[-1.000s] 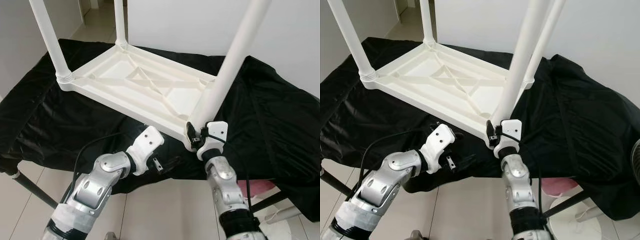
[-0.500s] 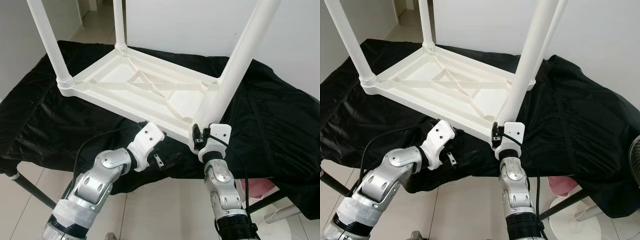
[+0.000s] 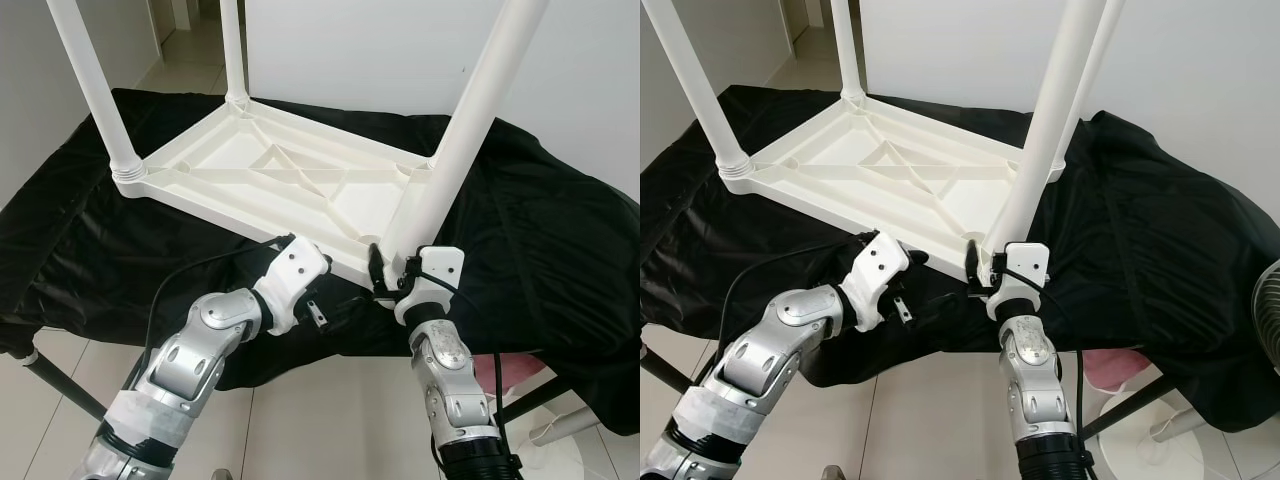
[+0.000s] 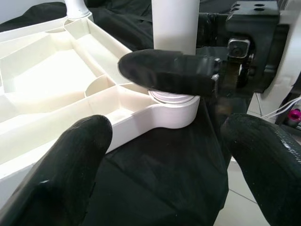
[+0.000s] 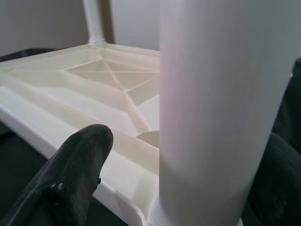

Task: Building children table

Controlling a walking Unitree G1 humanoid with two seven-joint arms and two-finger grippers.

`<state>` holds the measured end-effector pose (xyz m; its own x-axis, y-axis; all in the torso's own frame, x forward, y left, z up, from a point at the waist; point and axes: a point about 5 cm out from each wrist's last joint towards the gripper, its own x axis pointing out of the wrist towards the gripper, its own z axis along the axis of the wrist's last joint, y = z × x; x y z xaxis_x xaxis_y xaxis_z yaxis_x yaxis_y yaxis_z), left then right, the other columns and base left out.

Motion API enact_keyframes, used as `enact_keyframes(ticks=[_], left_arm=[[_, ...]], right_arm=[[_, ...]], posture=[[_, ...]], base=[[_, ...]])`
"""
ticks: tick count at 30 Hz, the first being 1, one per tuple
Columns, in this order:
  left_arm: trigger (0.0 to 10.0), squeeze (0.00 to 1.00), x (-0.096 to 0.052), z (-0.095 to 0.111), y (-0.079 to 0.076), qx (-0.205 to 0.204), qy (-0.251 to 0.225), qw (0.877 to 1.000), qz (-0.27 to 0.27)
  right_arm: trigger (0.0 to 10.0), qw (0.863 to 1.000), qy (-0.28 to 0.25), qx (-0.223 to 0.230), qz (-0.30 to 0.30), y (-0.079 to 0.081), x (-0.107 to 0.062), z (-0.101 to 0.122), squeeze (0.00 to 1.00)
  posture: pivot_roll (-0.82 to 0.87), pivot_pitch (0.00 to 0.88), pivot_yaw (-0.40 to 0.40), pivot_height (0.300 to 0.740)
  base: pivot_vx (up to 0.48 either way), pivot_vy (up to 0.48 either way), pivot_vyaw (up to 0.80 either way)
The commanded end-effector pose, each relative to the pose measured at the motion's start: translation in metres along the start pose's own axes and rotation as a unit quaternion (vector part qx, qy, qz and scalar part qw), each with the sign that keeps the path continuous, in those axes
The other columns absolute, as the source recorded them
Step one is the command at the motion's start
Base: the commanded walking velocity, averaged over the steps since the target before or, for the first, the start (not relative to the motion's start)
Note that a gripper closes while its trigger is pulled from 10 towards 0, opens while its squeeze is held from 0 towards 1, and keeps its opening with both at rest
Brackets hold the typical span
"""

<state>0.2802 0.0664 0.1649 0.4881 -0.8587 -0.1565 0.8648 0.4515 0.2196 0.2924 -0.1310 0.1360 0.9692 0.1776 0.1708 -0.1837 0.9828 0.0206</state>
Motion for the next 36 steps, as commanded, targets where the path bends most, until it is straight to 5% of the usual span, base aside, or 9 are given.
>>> enact_keyframes(ticks=[1,9,15,23,24,25,36], left_arm=[[10.0,0.0,0.001,-0.001,-0.005,0.006,0.003,1.0,-0.029],[10.0,0.0,0.001,-0.001,-0.001,0.014,0.007,1.0,-0.024],[10.0,0.0,-0.004,0.0,0.003,0.018,0.014,0.999,-0.025],[10.0,0.0,-0.003,0.004,0.007,0.02,0.009,1.0,-0.015],[10.0,0.0,-0.002,0.004,0.007,0.019,0.009,1.0,-0.016],[10.0,0.0,-0.003,0.004,0.003,0.02,0.01,0.999,-0.024],[10.0,0.0,-0.005,0.002,0.005,0.021,0.011,1.0,-0.011]], right_arm=[[10.0,0.999,0.006,0.007,0.034,-0.002,-0.002,-0.001,0.0],[10.0,0.99,0.015,-0.015,0.137,-0.015,0.006,0.003,0.0],[10.0,0.967,0.056,-0.049,0.245,-0.035,0.025,0.004,0.0],[10.0,0.952,0.09,-0.061,0.286,-0.033,0.041,-0.004,0.0],[8.8,0.949,0.096,-0.062,0.293,-0.032,0.042,-0.006,0.0],[0.0,0.95,0.098,-0.059,0.291,-0.033,0.044,-0.007,0.0],[0.0,0.952,0.097,-0.036,0.289,-0.036,0.042,-0.012,0.0]], posture=[[-0.01,0.012,-0.041,0.74],[0.01,0.016,-0.041,0.74],[0.01,0.027,-0.024,0.74],[0.03,0.041,-0.027,0.74],[0.04,0.044,-0.028,0.74],[0.04,0.045,-0.033,0.74],[0.05,0.024,-0.052,0.74]], base=[[0.0,0.0,0.0],[0.0,0.0,0.0],[0.0,0.0,0.0],[0.0,0.0,0.0],[0.0,0.0,0.0],[0.0,0.0,0.0],[0.0,0.0,0.0]])
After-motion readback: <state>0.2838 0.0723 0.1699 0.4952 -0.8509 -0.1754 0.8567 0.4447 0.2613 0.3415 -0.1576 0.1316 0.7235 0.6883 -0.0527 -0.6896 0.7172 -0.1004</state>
